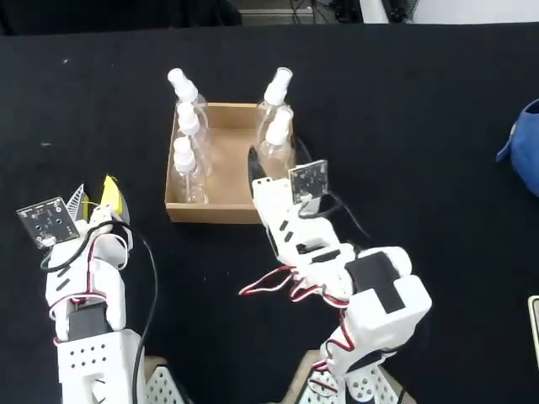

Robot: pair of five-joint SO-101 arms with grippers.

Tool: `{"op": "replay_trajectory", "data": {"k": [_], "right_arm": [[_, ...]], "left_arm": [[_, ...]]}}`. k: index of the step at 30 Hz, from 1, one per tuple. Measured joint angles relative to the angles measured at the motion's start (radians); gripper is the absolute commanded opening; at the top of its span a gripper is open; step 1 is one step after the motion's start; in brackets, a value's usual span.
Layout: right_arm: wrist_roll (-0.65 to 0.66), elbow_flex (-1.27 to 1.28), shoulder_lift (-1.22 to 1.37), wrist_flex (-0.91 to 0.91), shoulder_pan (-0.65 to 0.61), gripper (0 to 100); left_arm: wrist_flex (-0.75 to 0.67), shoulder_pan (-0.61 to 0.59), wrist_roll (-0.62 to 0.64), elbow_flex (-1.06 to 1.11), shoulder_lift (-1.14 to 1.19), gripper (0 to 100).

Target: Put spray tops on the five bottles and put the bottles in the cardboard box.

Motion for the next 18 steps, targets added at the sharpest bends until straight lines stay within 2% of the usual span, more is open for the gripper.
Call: {"op": "replay_trajectory", "data": {"k": [7, 13, 18], "right_arm": [[0.000, 0.021, 0.000, -0.052, 0.000, 25.0], [0.000, 0.035, 0.000, -0.052, -0.005, 39.8], [0.000, 0.061, 0.000, -0.061, -0.012, 35.5]], "left_arm": [[0.000, 0.000, 0.000, 0.000, 0.000, 3], [0.000, 0.000, 0.000, 0.000, 0.000, 3], [0.000, 0.000, 0.000, 0.000, 0.000, 3]]}}
